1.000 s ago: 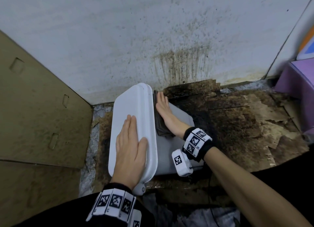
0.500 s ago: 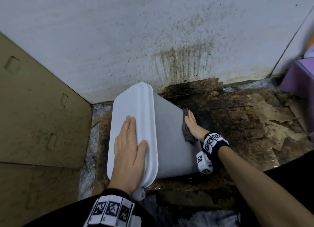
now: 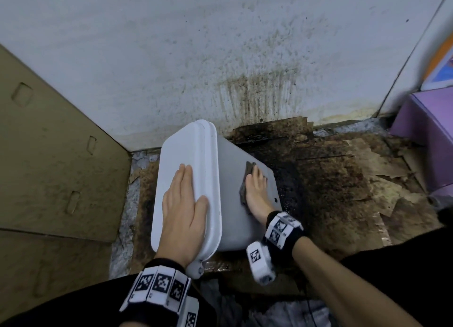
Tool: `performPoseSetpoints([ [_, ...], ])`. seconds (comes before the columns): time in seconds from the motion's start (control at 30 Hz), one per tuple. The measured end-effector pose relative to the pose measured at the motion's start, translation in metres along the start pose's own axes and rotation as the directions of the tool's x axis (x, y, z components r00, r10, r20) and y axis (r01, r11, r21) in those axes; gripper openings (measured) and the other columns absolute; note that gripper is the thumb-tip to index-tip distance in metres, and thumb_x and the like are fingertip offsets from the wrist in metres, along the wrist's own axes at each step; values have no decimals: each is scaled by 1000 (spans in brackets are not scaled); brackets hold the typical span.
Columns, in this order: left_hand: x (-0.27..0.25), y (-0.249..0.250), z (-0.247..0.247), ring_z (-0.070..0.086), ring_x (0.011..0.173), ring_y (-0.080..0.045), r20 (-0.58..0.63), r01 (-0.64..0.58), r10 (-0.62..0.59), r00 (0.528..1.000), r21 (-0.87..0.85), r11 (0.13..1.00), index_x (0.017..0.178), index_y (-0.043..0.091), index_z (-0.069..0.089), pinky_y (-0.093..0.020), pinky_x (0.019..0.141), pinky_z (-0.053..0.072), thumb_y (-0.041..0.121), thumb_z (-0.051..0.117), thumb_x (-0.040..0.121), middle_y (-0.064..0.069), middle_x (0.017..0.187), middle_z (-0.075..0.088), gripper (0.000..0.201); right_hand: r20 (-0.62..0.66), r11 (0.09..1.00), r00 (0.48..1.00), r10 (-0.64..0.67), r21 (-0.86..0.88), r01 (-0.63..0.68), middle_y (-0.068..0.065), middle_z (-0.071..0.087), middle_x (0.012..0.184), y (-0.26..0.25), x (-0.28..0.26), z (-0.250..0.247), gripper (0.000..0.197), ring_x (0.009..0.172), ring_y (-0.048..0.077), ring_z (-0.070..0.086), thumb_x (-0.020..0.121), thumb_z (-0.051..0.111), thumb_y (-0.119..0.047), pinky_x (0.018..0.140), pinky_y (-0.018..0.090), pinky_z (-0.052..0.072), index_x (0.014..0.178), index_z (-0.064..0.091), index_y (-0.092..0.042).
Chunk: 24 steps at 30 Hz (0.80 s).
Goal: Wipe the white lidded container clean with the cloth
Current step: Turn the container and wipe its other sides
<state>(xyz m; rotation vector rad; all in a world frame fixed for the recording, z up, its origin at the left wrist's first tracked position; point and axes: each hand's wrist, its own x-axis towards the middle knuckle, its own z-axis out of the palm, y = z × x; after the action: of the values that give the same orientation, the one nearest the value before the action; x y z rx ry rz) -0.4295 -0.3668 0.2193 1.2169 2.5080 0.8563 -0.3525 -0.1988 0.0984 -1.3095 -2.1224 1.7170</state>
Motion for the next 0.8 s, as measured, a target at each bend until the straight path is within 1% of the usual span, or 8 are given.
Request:
performPoseSetpoints([
  [0.03, 1, 0, 0, -2, 148, 6, 2, 0, 0, 1000, 4, 1000, 158, 25, 6, -27, 122, 2, 46, 21, 95, 9, 166, 5, 69, -22, 997, 997, -73, -10, 73, 6, -7, 169, -12, -19, 7, 65, 156, 20, -9, 105, 5, -43, 125, 32, -7, 160, 2, -8],
  [0.17, 0, 1, 1, -1, 149, 4, 5, 28, -28, 1000, -4, 1000, 158, 24, 6, -30, 123, 2, 41, 23, 96, 8, 166, 5, 67, -42, 970, 979, -200, 136, 204, -24, -15, 159, -48, -78, 30, 54, 146, -4, -18, 109, 11, -42, 122, 27, -8, 160, -5, -36],
  [0.3, -2, -2, 0, 1, 146, 6, 3, 43, -43, 999, -11, 999, 158, 25, 6, -30, 123, 2, 39, 25, 97, 9, 166, 6, 66, -86, 931, 945, -314, 164, 325, -23, -5, 167, -39, -90, 35, 53, 150, -8, -12, 109, 19, -45, 122, 24, -4, 159, 3, -43],
  [0.43, -1, -6, -3, 2, 149, 3, 8, 52, -52, 999, -26, 998, 157, 30, 5, -33, 124, 3, 44, 23, 95, 11, 166, 5, 66, -70, 912, 919, -388, 118, 394, -23, 2, 167, -5, -80, 27, 53, 152, -5, -7, 109, 21, -43, 124, 24, -1, 160, 8, -38],
  [0.53, -1, -9, -6, 2, 150, 1, 4, 49, -49, 999, -34, 998, 157, 33, 4, -34, 124, 5, 47, 22, 93, 13, 166, 4, 67, -106, 953, 948, -301, 8, 304, -15, -2, 169, 51, -66, 28, 63, 155, 4, -7, 103, 7, -58, 127, 35, 2, 161, 5, -33],
  [0.63, -2, -8, -6, 2, 150, 1, 11, 52, -51, 999, -39, 998, 157, 33, 4, -35, 125, 5, 49, 21, 92, 14, 166, 3, 69, -238, 992, 967, -95, -101, 73, 8, 4, 168, 102, -57, 29, 63, 156, 30, 9, 107, 9, -39, 127, 47, 10, 158, 21, -5],
  [0.7, -2, -7, -6, 2, 150, 1, 11, 55, -54, 998, -39, 998, 157, 32, 4, -34, 125, 5, 48, 22, 93, 13, 166, 3, 69, -221, 996, 974, 53, -60, -68, 17, 10, 167, 116, -57, 28, 73, 156, 32, 9, 100, 4, -44, 127, 39, 4, 156, 19, 0],
  [0.8, -2, -6, -5, 2, 150, 0, 12, 57, -56, 998, -31, 998, 157, 31, 4, -33, 124, 4, 46, 22, 93, 11, 166, 4, 68, -207, 994, 973, 99, -34, -108, 20, 13, 166, 117, -53, 29, 76, 156, 31, 7, 97, 3, -44, 126, 34, 0, 156, 19, 2],
])
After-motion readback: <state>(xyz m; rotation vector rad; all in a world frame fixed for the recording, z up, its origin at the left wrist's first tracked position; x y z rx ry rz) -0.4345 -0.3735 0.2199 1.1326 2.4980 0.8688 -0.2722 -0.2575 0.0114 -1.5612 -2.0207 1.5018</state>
